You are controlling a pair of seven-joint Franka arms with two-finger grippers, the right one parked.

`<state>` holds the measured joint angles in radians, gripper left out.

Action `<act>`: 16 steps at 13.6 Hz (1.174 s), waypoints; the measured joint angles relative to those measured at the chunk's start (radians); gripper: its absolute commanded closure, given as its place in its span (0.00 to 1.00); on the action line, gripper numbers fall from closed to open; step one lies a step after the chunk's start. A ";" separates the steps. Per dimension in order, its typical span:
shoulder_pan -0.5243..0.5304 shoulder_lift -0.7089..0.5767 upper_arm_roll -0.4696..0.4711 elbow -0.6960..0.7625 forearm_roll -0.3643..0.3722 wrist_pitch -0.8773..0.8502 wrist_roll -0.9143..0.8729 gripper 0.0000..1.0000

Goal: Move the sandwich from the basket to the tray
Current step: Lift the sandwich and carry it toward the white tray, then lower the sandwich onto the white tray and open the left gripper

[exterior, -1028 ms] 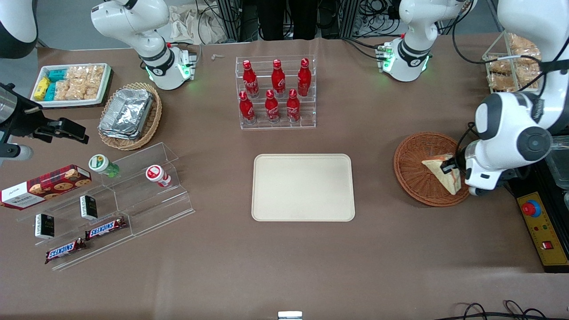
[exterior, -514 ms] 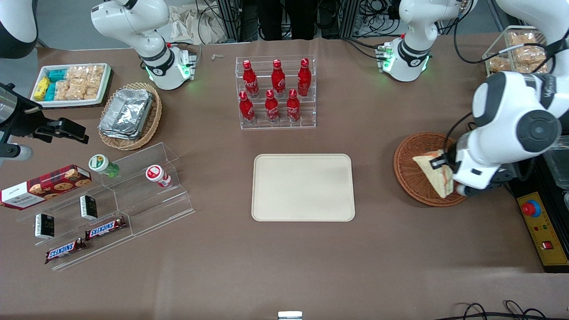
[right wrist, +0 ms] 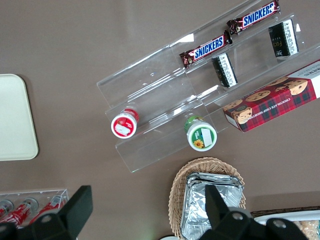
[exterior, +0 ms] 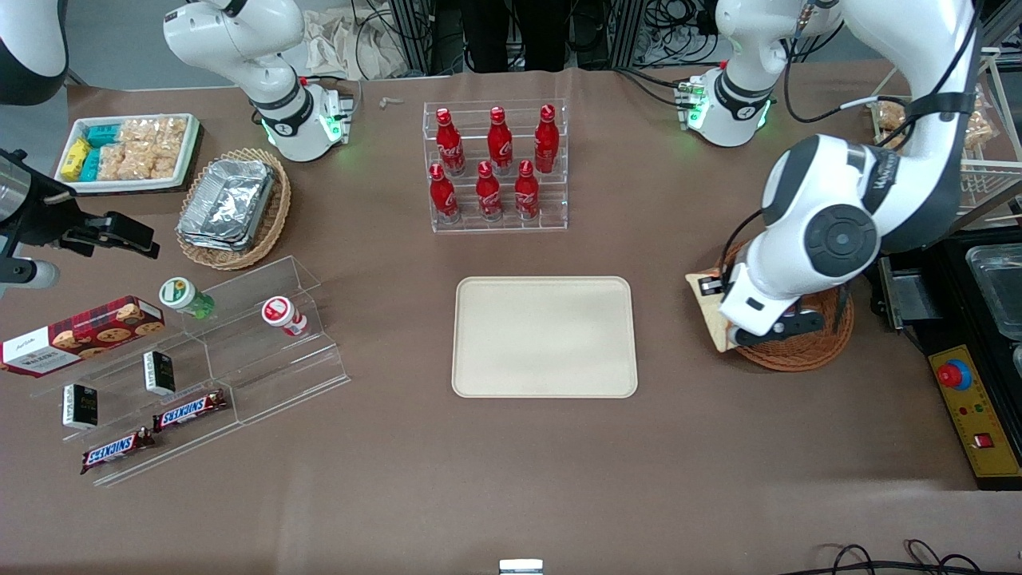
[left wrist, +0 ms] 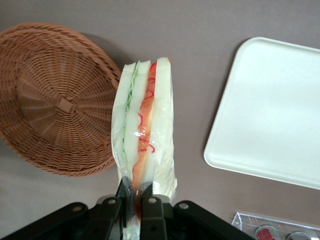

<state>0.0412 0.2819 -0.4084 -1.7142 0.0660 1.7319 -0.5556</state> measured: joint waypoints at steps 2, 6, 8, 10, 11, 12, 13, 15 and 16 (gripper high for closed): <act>-0.038 0.024 -0.001 0.020 0.000 0.001 0.000 1.00; -0.130 0.124 -0.002 0.101 0.056 0.007 -0.001 1.00; -0.157 0.200 -0.002 0.161 0.070 0.015 -0.001 1.00; -0.178 0.262 -0.002 0.198 0.071 0.056 -0.001 1.00; -0.185 0.285 -0.002 0.206 0.072 0.084 -0.001 1.00; -0.190 0.304 -0.002 0.208 0.072 0.106 -0.001 1.00; -0.198 0.324 -0.002 0.209 0.072 0.125 -0.001 1.00; -0.212 0.363 -0.002 0.210 0.072 0.164 -0.001 1.00; -0.217 0.381 -0.002 0.210 0.072 0.175 -0.001 1.00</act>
<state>-0.1753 0.6628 -0.4105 -1.5040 0.1380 1.9067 -0.5564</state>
